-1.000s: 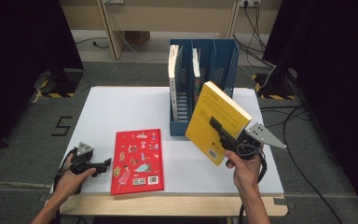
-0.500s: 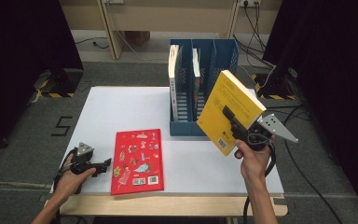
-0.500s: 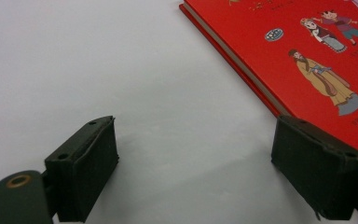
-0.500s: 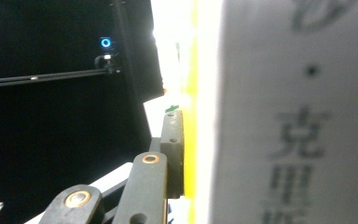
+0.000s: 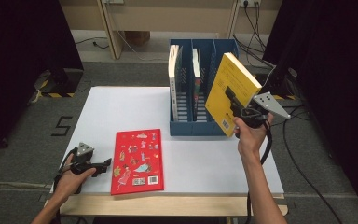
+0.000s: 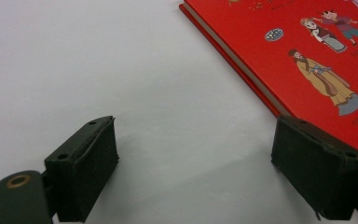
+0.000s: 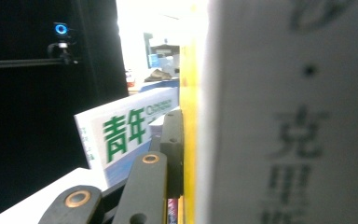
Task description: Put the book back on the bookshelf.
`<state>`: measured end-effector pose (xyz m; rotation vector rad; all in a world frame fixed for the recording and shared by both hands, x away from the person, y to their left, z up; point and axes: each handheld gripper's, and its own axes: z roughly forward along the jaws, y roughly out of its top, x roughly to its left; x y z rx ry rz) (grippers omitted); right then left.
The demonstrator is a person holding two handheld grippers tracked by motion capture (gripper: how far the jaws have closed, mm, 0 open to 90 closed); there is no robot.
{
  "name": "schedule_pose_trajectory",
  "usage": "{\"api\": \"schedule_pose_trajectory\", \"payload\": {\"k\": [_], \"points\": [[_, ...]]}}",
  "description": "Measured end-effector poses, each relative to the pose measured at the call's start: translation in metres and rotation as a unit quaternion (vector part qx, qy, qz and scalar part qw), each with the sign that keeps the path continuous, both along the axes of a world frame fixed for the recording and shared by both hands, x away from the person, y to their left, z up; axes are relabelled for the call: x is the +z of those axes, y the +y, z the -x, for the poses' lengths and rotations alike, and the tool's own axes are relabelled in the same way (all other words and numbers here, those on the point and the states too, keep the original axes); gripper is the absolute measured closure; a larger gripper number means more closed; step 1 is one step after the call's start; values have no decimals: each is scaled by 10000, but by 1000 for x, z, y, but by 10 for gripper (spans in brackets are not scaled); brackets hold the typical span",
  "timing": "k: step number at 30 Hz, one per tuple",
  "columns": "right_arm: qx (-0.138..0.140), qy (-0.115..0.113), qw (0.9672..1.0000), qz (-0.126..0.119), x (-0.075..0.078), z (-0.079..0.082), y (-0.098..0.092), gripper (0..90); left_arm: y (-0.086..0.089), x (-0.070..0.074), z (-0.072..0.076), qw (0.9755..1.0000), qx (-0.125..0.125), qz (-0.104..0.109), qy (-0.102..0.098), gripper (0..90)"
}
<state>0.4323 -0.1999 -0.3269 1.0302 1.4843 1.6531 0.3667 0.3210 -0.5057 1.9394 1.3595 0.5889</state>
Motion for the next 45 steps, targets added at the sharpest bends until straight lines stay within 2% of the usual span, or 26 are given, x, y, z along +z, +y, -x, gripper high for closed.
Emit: {"api": "schedule_pose_trajectory", "payload": {"k": [8, 14, 20, 30, 45], "points": [[-214, 30, 9997, 92, -2, -28, 11, 753, 0, 0, 0, 10000, 1, 3, 3, 132], [-312, 88, 9995, -22, -2, -46, 21, 753, 0, 0, 0, 10000, -3, 0, 7, 132], [-341, 145, 9993, -22, -4, -59, 33, 753, 0, 0, 0, 10000, -4, 0, 7, 132], [-520, 287, 9980, -204, -19, -86, 46, 752, 0, 0, 0, 10000, -3, 2, 6, 133], [-700, 410, 9966, -151, -39, -113, 57, 750, 0, 0, 0, 10000, -4, -1, 3, 132]]}}
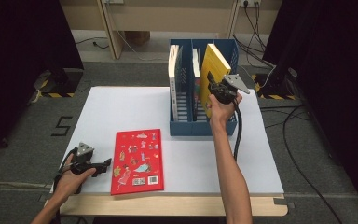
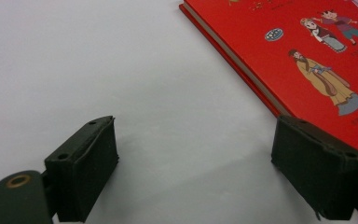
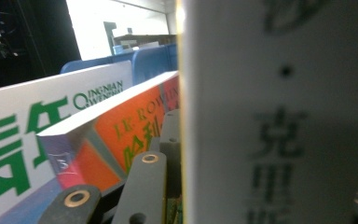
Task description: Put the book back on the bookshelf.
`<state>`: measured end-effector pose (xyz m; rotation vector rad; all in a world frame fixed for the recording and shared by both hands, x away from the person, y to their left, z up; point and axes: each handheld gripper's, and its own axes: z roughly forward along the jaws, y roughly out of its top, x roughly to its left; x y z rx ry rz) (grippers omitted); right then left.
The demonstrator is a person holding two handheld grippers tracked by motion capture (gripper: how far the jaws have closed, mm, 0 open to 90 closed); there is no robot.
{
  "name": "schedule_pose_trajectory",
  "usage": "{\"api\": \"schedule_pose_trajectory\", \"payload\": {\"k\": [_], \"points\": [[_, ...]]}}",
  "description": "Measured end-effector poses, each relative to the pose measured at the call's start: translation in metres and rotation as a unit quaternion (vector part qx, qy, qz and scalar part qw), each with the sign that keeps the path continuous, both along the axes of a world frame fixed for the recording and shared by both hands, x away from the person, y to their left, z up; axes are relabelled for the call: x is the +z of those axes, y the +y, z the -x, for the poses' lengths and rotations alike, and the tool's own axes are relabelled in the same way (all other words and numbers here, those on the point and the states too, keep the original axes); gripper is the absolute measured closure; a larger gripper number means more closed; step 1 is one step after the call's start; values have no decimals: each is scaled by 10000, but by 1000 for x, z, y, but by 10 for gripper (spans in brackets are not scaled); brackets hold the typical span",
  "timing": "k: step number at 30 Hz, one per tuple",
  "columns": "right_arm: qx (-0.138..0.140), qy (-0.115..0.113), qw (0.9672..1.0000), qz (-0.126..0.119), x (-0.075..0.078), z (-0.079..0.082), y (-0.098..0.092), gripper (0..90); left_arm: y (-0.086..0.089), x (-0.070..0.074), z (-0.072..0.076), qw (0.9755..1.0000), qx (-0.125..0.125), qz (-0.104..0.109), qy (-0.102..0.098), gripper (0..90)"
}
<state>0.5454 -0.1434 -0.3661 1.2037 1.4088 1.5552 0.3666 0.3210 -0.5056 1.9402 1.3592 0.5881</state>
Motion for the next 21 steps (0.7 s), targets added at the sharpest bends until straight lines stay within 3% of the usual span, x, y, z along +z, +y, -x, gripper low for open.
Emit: {"api": "schedule_pose_trajectory", "payload": {"k": [6, 21], "points": [[-84, 88, 9999, -81, -10, -11, 0, 750, 0, 0, 0, 10000, 0, 1, 2, 132], [-131, 363, 9993, -4, -24, -27, 12, 745, 0, 0, 0, 10000, 0, -1, 0, 132]]}}
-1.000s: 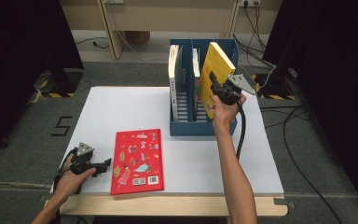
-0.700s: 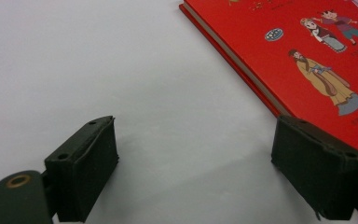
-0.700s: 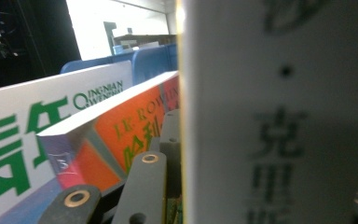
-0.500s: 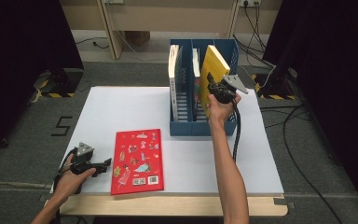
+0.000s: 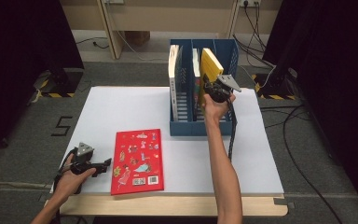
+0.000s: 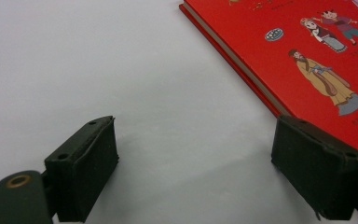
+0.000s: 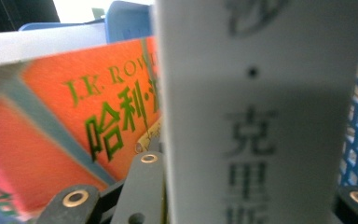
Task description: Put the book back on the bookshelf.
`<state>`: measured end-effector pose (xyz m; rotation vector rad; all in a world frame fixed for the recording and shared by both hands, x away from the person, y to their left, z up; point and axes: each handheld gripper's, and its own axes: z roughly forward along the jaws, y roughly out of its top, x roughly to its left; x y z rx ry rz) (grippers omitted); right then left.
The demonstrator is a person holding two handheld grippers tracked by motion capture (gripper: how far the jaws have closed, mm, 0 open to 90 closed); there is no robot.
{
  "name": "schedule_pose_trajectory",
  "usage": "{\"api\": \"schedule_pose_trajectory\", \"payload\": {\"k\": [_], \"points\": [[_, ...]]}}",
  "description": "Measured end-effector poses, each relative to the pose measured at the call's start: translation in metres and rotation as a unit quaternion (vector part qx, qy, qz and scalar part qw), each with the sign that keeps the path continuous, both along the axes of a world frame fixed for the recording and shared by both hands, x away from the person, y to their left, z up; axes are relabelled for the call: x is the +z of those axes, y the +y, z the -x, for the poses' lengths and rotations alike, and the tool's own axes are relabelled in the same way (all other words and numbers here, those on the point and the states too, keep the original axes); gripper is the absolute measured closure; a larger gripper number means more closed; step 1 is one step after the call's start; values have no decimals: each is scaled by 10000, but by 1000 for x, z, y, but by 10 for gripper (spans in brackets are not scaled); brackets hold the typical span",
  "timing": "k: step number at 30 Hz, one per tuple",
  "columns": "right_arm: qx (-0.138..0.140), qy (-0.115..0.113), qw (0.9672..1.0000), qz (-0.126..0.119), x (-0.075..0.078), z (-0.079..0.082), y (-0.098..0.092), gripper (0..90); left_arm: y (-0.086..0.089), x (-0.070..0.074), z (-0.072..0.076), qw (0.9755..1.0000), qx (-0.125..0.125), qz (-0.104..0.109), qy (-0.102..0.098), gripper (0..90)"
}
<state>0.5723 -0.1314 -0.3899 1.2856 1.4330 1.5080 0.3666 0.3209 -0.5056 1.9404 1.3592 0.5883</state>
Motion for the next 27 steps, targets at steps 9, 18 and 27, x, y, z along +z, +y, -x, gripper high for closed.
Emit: {"api": "schedule_pose_trajectory", "payload": {"k": [9, 18, 27], "points": [[-102, 184, 9998, 12, -7, -10, 1, 743, 0, 0, 0, 10000, -1, -4, -1, 132], [-65, 311, 9995, 75, -12, -14, 4, 737, 0, 0, 0, 10000, 1, -7, -2, 133], [4, 576, 9980, 247, -18, -14, 1, 732, 0, 0, 0, 10000, -1, -6, -2, 133]]}}
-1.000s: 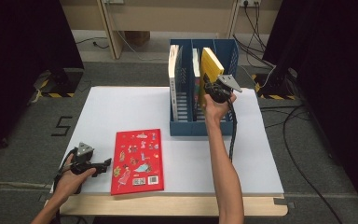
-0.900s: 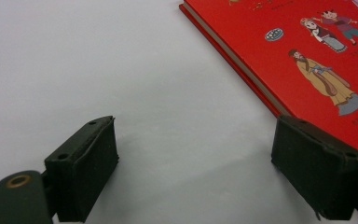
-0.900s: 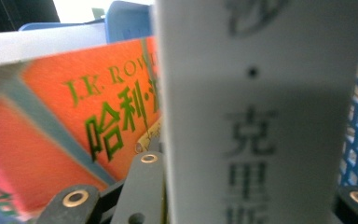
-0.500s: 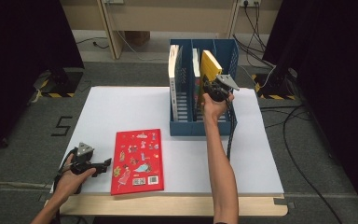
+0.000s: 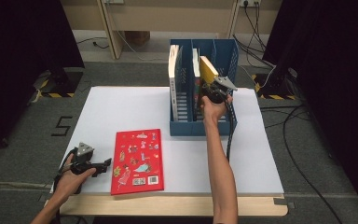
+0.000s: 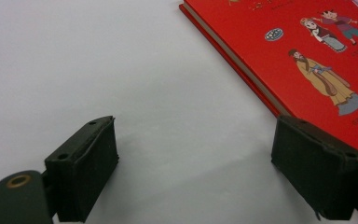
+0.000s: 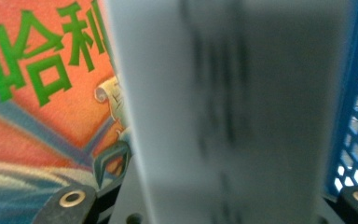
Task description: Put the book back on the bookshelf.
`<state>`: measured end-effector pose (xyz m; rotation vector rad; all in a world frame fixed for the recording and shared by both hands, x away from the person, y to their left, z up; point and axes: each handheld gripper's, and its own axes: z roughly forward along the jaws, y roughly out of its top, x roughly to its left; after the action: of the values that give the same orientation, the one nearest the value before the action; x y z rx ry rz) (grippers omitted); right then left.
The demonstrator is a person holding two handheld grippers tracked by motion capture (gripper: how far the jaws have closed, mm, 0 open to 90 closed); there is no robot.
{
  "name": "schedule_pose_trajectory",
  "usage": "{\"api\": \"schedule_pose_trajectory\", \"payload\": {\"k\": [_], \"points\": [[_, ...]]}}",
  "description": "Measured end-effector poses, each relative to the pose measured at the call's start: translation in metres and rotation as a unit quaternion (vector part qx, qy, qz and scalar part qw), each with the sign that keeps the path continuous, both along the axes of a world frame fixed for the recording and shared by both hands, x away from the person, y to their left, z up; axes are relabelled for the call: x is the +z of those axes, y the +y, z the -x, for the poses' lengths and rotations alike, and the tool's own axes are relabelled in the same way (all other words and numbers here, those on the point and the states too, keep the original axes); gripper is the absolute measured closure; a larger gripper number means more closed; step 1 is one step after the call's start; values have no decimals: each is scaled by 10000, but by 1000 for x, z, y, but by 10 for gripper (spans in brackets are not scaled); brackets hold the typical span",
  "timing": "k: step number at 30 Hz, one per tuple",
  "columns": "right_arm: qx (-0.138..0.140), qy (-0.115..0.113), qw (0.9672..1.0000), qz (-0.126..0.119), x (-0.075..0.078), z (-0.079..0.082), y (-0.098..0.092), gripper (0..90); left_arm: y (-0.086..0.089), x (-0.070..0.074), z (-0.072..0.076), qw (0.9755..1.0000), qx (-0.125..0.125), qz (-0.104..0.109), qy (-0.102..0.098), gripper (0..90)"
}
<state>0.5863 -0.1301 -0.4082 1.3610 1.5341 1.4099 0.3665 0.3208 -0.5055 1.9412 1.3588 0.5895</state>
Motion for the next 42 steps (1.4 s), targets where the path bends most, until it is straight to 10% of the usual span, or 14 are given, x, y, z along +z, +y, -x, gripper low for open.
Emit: {"api": "schedule_pose_trajectory", "payload": {"k": [20, 42], "points": [[147, 726, 9973, -10, 21, 10, -9, 702, 0, 0, 0, 10000, -1, 1, 4, 133], [476, 610, 9970, -80, 22, 36, -16, 656, 0, 0, 0, 10000, 2, -5, 0, 133]]}}
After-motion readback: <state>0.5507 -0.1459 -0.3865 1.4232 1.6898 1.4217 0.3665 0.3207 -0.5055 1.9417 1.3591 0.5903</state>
